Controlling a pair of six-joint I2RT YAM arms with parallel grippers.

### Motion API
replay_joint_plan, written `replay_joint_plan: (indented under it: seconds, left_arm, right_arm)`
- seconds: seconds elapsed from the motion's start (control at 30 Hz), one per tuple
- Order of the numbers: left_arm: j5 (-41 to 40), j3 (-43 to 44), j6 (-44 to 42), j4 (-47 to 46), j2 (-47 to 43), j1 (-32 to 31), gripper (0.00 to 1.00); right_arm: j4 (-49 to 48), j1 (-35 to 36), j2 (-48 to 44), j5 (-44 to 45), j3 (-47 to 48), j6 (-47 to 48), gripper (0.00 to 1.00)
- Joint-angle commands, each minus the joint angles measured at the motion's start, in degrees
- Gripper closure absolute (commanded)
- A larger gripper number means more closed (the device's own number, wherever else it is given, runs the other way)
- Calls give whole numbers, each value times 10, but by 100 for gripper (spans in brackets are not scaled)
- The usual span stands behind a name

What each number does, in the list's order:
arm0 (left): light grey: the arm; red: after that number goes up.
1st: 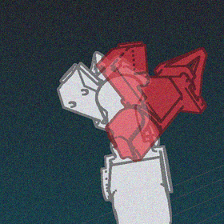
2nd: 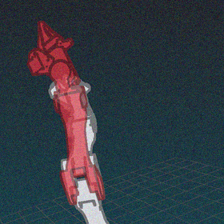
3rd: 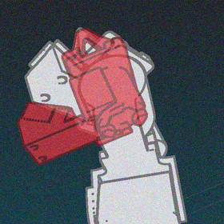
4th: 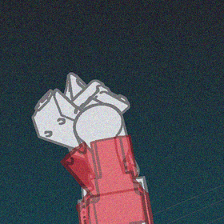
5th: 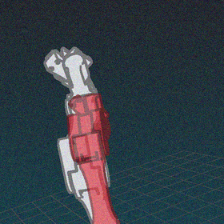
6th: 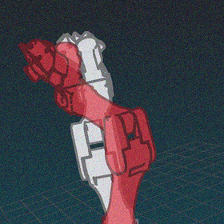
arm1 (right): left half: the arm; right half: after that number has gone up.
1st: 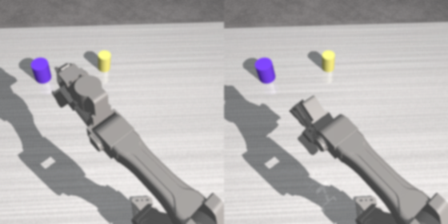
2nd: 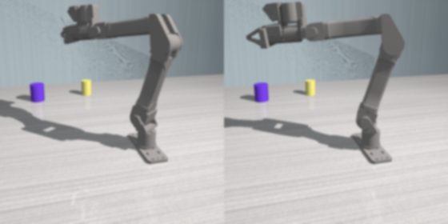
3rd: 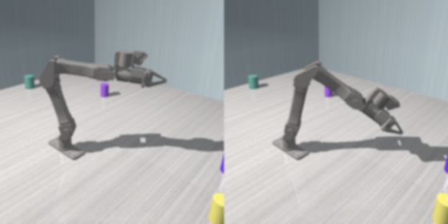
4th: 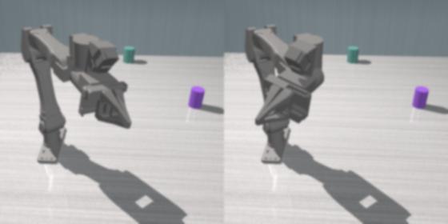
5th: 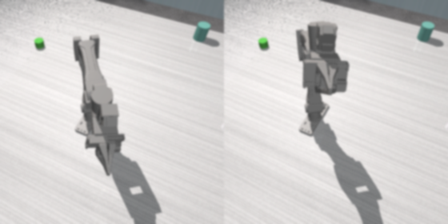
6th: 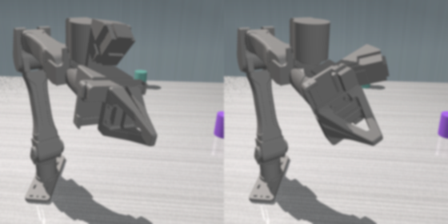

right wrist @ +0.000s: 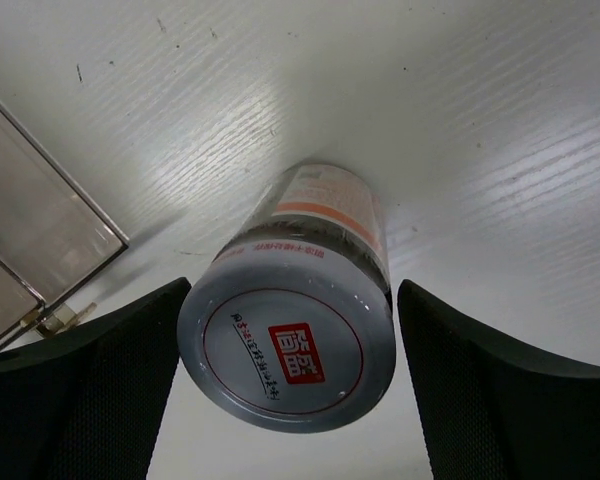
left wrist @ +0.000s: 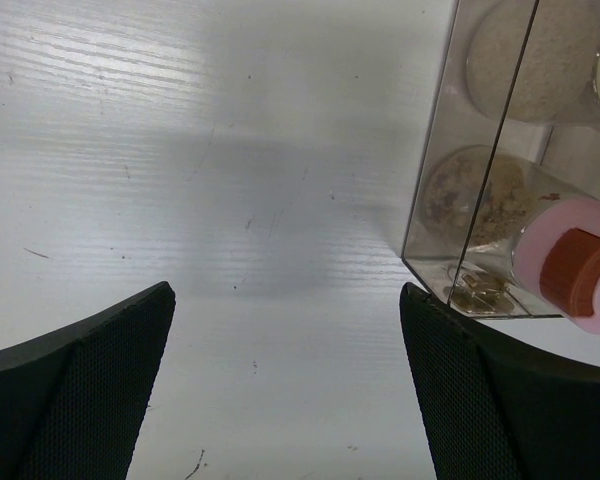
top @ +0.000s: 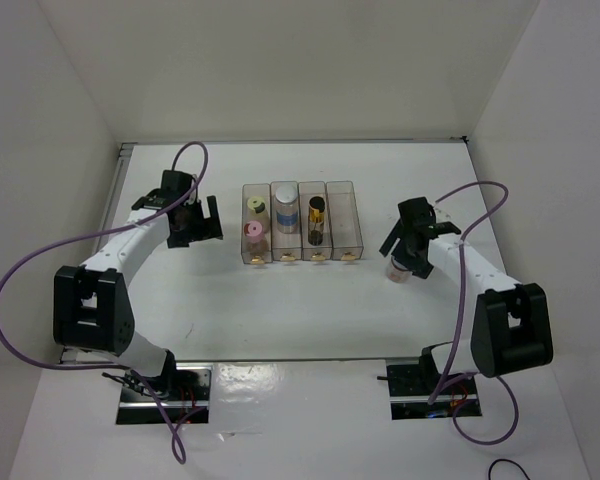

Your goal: Organize the condiment bottles

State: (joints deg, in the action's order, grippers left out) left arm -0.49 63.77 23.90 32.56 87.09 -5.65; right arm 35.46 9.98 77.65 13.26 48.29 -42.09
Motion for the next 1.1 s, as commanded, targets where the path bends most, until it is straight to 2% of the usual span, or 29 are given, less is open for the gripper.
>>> replay_joint_plan:
  seconds: [0.0, 0.27, 0.43, 0.57, 0.77, 1.07]
  left_arm:
    - [13, 21, -16, 4, -23, 9, 1]
    - [13, 21, -16, 4, -23, 9, 1]
    - [13, 21, -16, 4, -23, 9, 1]
    - [13, 21, -16, 4, -23, 9, 1]
    - [18, 21, -21, 4, -23, 9, 1]
    - [18, 21, -21, 4, -23, 9, 1]
  right_arm:
    - [-37, -5, 11, 16, -2, 2, 14]
    - [-37, -5, 29, 16, -2, 2, 33]
    - [-37, -5, 34, 16, -2, 2, 57]
    - [-31, -5, 34, 21, 11, 7, 67]
    - [8, -5, 8, 27, 74, 35, 75]
    - [39, -5, 22, 7, 237, 118, 82]
